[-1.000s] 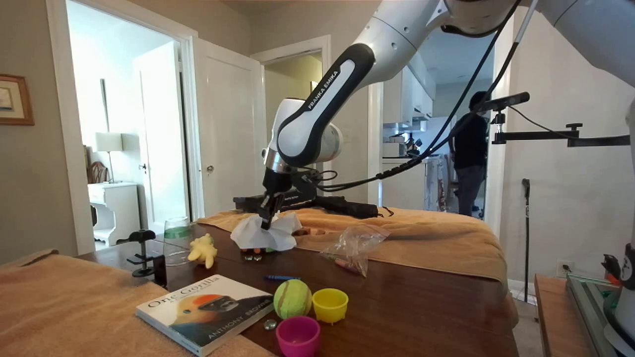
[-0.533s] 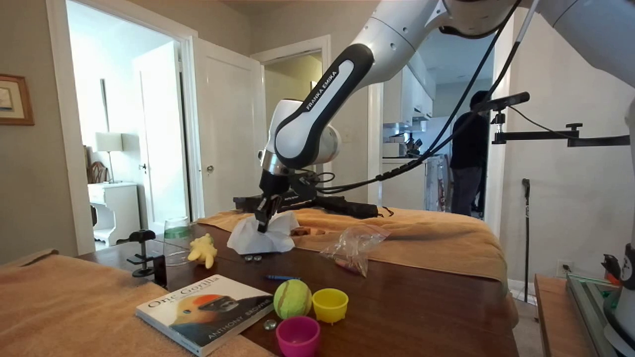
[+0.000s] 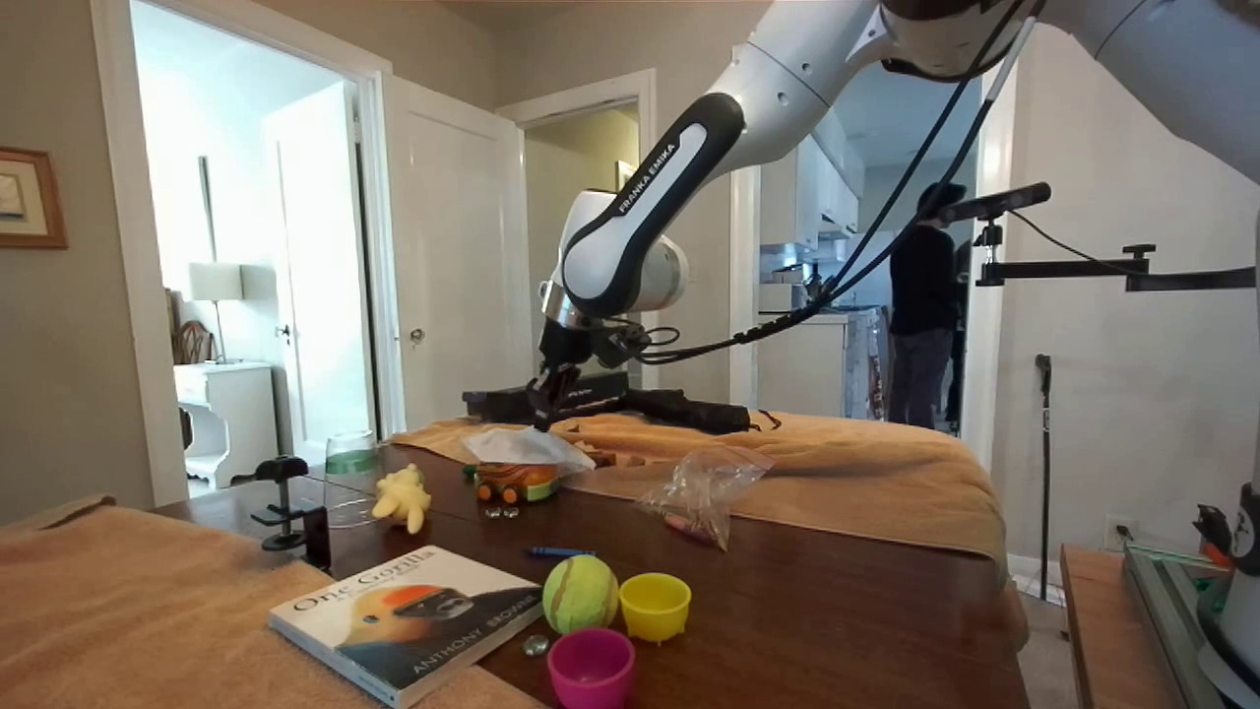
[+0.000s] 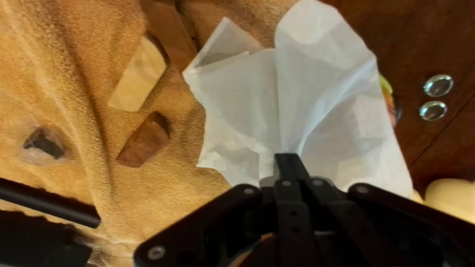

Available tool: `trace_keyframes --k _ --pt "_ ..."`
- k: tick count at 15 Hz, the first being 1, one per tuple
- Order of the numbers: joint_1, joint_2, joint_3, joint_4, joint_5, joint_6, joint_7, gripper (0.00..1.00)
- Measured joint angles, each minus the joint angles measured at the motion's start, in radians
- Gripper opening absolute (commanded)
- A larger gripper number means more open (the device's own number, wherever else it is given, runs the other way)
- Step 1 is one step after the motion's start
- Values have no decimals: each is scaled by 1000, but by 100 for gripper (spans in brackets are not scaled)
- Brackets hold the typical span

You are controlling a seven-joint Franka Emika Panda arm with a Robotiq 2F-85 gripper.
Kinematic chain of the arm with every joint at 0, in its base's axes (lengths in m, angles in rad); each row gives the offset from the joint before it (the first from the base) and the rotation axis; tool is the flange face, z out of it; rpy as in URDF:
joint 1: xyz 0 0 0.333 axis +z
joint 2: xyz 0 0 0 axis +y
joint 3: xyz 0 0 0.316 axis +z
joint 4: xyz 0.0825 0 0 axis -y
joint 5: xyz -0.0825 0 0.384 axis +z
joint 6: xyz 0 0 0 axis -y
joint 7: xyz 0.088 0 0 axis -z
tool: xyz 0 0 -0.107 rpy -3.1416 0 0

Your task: Wipe the toy car with the white cloth

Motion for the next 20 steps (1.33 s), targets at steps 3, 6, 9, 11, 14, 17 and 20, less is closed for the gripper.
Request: trace_keyframes --k 3,6,9,11,14,17,20 --pt "-21 4 -14 6 0 -2 0 0" --pt "-14 18 -18 7 -1 -2 0 0" --pt "15 43 -18 9 -2 -2 2 0" --pt "38 56 -21 17 -5 0 5 0" --pt "64 64 -25 31 -10 -1 6 0" --pt "86 67 -27 35 -16 -1 6 0" --pt "104 68 -28 36 -29 -1 6 0"
